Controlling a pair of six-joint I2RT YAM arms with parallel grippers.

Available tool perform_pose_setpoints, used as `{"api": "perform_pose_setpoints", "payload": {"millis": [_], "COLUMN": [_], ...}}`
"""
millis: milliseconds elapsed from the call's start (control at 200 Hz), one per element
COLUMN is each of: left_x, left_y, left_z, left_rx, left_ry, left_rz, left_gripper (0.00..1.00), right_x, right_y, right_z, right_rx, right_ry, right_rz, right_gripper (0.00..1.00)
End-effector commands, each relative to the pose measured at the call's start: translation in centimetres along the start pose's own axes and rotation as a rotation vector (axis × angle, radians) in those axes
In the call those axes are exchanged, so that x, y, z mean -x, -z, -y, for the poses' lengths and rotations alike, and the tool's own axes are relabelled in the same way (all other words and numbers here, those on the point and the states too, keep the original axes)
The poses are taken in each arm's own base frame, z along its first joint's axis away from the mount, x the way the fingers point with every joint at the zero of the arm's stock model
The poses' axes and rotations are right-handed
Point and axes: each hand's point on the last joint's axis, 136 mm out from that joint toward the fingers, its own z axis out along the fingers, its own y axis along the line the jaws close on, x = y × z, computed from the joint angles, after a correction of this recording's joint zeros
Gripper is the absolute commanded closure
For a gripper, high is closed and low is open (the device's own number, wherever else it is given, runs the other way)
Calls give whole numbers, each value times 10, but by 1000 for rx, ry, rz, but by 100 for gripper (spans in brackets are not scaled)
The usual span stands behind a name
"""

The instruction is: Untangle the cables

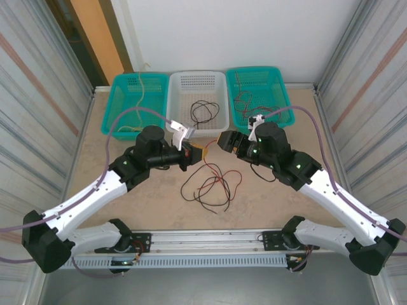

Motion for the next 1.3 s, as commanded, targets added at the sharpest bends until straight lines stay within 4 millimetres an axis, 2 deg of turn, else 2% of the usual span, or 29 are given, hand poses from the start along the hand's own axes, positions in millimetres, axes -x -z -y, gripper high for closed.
{"api": "perform_pose_setpoints", "payload": {"millis": [0, 266, 371, 486, 591, 767, 892, 1042, 1233, 1298], "left_x": [12, 16, 22, 23, 22, 18, 16, 12, 8, 7], "left_y": [5, 7, 10, 9, 6, 6, 5, 1, -5, -6], "left_z": [13, 14, 9, 15, 20, 24, 25, 18, 6, 4], "left_rx": [-44, -35, 7, -27, -65, -98, -111, -88, -37, -26], "left_ry": [-58, -67, -77, -92, -86, -89, -87, -80, -54, -48], "left_rz": [53, 65, 74, 74, 73, 77, 77, 58, 41, 37], "left_gripper": [100, 100, 100, 100, 100, 100, 100, 100, 100, 93], "right_x": [2, -2, -5, -2, 2, 7, 10, 16, 24, 30], "right_y": [-5, -20, -22, -22, -26, -38, -42, -39, -33, -29], "right_z": [-17, -30, -28, -31, -35, -41, -45, -52, -58, -59], "right_rx": [66, 99, 88, 110, 115, 116, 120, 140, 146, 148], "right_ry": [-52, -13, -7, -22, -26, -26, -18, 2, 31, 37], "right_rz": [-6, -44, -52, -30, -24, -33, -35, -21, -6, 3], "right_gripper": [26, 28, 29, 27, 29, 49, 77, 100, 100, 100]}}
